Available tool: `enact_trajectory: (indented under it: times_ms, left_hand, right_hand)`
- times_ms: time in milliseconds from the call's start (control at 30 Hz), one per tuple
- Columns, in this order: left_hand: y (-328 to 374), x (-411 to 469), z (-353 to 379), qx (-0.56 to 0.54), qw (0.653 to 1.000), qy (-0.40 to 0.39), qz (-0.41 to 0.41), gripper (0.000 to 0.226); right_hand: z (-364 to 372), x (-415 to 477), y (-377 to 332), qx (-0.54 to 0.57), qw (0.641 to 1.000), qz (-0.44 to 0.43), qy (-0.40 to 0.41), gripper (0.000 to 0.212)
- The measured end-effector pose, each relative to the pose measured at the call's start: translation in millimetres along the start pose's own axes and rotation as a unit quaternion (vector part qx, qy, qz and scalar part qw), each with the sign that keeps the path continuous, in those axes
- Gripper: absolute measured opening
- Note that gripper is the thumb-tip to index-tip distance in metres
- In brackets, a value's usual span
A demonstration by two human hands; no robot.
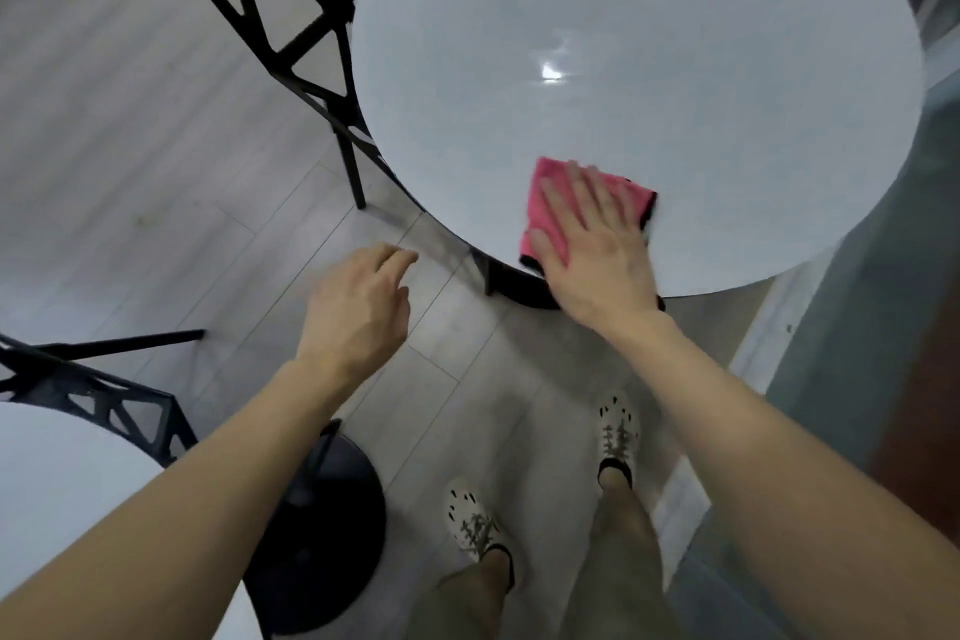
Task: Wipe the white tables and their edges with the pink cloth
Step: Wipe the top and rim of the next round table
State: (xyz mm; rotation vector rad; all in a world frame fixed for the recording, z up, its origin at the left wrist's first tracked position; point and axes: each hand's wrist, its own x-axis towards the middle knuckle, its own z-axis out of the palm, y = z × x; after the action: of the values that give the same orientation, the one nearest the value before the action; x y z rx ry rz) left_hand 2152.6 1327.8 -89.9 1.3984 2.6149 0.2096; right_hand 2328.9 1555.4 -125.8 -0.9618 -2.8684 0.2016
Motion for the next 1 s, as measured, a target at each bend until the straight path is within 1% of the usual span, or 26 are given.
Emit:
enact_trajectory:
  times_ms: [67, 100, 133, 167, 200, 233, 267, 333, 400, 467, 533, 567, 600, 667, 733, 800, 833, 867, 900, 933, 967, 1000]
  left_hand:
    - [13.8, 9.5, 1.8, -0.023, 1.0, 0.009, 0.011, 0.041]
    - [18.1, 11.2, 1.7, -0.033, 0.999, 0.015, 0.011, 0.04]
    - [20.2, 11.0, 1.0, -0.041, 0.999, 0.021, 0.008, 0.039]
    - [20.5, 8.9, -0.7, -0.053, 0.998, 0.025, -0.004, 0.038]
    - [19.1, 5.3, -2.2, -0.07, 0.997, 0.029, -0.028, 0.038]
    - [16.3, 1.3, -3.6, -0.088, 0.993, 0.034, -0.064, 0.038]
    - [12.5, -3.1, -4.2, -0.099, 0.99, 0.038, -0.098, 0.038]
    - [5.1, -15.9, -4.5, -0.08, 0.987, 0.035, -0.137, 0.037]
    - [0.4, -28.6, -3.8, -0.045, 0.985, 0.044, -0.16, 0.036]
    - [2.1, -28.8, -1.2, -0.027, 0.982, 0.07, -0.175, 0.033]
    - [18.6, -19.2, 4.4, -0.022, 0.981, 0.096, -0.167, 0.03]
    - [31.0, -13.0, 8.5, -0.022, 0.982, 0.108, -0.153, 0.029]
    - [46.1, -5.8, 12.7, -0.025, 0.983, 0.119, -0.136, 0.028]
    - [79.2, 10.2, 18.5, -0.035, 0.985, 0.132, -0.106, 0.026]
    - [110.3, 26.0, 21.5, -0.04, 0.988, 0.13, -0.075, 0.025]
    - [136.1, 42.1, 22.5, -0.038, 0.991, 0.12, -0.033, 0.025]
    - [147.6, 51.2, 23.2, -0.038, 0.993, 0.114, -0.017, 0.025]
    - [154.3, 57.4, 22.9, -0.039, 0.993, 0.109, -0.01, 0.026]
    - [160.0, 62.0, 21.8, -0.038, 0.994, 0.106, -0.012, 0.026]
    - [166.2, 65.3, 20.9, -0.036, 0.994, 0.104, -0.02, 0.026]
    - [170.5, 68.1, 20.0, -0.031, 0.994, 0.103, -0.031, 0.027]
    - [173.2, 70.3, 18.2, -0.024, 0.994, 0.104, -0.039, 0.028]
  right_hand:
    - [-15.2, -34.9, 56.5, -0.032, 0.994, 0.101, -0.033, 0.071]
    - [-21.1, -40.9, 67.9, -0.04, 0.985, 0.164, -0.037, 0.075]
    - [-22.4, -37.8, 64.0, -0.043, 0.973, 0.224, -0.037, 0.078]
    - [-20.1, -26.6, 45.1, -0.038, 0.962, 0.27, -0.028, 0.08]
    - [-16.3, -9.2, 15.7, -0.032, 0.958, 0.286, -0.022, 0.081]
    - [-10.4, 12.3, -19.5, -0.031, 0.964, 0.262, -0.017, 0.081]
    - [-3.6, 35.0, -57.4, -0.026, 0.978, 0.207, -0.026, 0.079]
    - [11.6, 70.5, -124.0, 0.0, 0.995, 0.08, -0.056, 0.077]
    - [21.3, 87.5, -150.5, 0.001, 0.997, -0.012, -0.072, 0.077]
    - [23.8, 77.1, -127.9, 0.009, 0.994, -0.092, -0.052, 0.073]
    - [16.3, 43.0, -73.6, 0.045, 0.985, -0.159, -0.041, 0.07]
    - [9.0, 22.6, -40.0, 0.061, 0.983, -0.171, -0.04, 0.07]
    - [0.1, 3.0, -2.1, 0.061, 0.983, -0.168, -0.045, 0.071]
    - [-17.9, -23.8, 83.5, 0.034, 0.991, -0.119, -0.059, 0.073]
    - [-36.7, -21.3, 166.9, 0.003, 0.997, -0.022, -0.07, 0.076]
    - [-47.3, 6.0, 223.0, -0.024, 0.993, 0.094, -0.066, 0.079]
    - [-47.9, 24.1, 233.7, -0.03, 0.987, 0.15, -0.055, 0.081]
    - [-46.4, 40.8, 226.0, -0.028, 0.979, 0.196, -0.045, 0.082]
    - [-41.8, 54.0, 207.1, -0.017, 0.975, 0.219, -0.037, 0.083]
    - [-35.6, 60.9, 180.5, -0.003, 0.977, 0.211, -0.032, 0.083]
    - [-29.0, 59.9, 147.5, 0.013, 0.986, 0.162, -0.036, 0.082]
    - [-23.2, 51.2, 113.7, 0.031, 0.995, 0.079, -0.042, 0.078]
